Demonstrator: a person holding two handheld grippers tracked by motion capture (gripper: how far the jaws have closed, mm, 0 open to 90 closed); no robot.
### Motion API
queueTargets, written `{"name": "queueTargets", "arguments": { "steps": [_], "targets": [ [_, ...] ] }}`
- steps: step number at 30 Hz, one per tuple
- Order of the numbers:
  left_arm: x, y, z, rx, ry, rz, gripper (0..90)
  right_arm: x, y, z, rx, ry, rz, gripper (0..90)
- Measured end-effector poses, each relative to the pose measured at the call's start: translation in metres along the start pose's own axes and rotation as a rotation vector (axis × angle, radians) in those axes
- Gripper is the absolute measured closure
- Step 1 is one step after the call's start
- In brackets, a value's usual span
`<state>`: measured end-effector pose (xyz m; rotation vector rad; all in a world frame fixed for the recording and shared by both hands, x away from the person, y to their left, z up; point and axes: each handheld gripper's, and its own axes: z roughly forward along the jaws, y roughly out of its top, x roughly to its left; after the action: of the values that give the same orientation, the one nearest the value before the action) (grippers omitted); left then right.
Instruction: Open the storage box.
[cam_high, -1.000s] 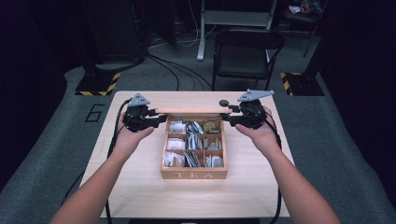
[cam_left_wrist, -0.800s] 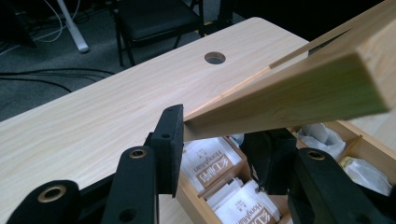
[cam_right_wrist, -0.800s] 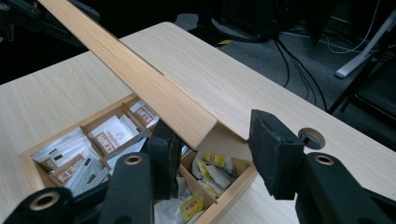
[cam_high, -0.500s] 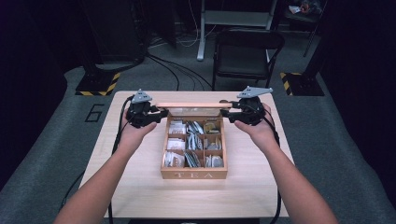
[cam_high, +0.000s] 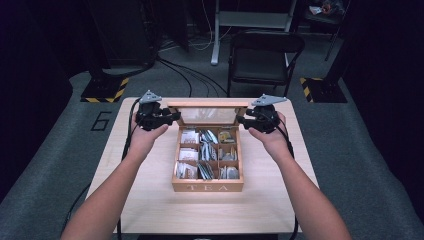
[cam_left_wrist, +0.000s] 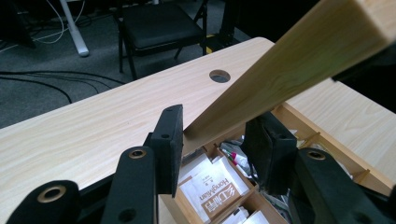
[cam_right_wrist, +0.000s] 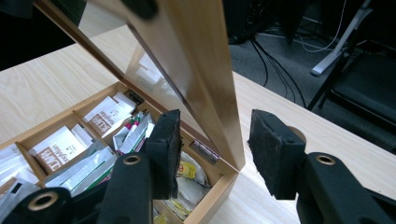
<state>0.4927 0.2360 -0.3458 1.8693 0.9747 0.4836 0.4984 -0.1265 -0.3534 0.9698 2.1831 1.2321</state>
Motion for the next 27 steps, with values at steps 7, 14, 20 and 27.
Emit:
{"name": "queueTargets", "arguments": {
  "steps": [7,14,20,27],
  "targets": [
    [0.003,0.003,0.002,0.0,-0.002,-0.007,58.2,-0.002,0.002,0.01,-0.006,-0.007,0.007,58.2],
    [0.006,0.004,0.005,-0.013,-0.006,-0.016,58.2,-0.004,0.004,0.015,-0.015,-0.018,0.026,60.5],
    [0.01,0.001,0.013,0.002,0.0,-0.033,55.9,-0.006,0.006,0.016,-0.009,-0.018,0.031,60.9],
    [0.018,-0.006,0.025,0.002,-0.009,-0.051,56.8,-0.009,0.008,0.018,-0.014,-0.017,0.031,61.2]
  ]
}}
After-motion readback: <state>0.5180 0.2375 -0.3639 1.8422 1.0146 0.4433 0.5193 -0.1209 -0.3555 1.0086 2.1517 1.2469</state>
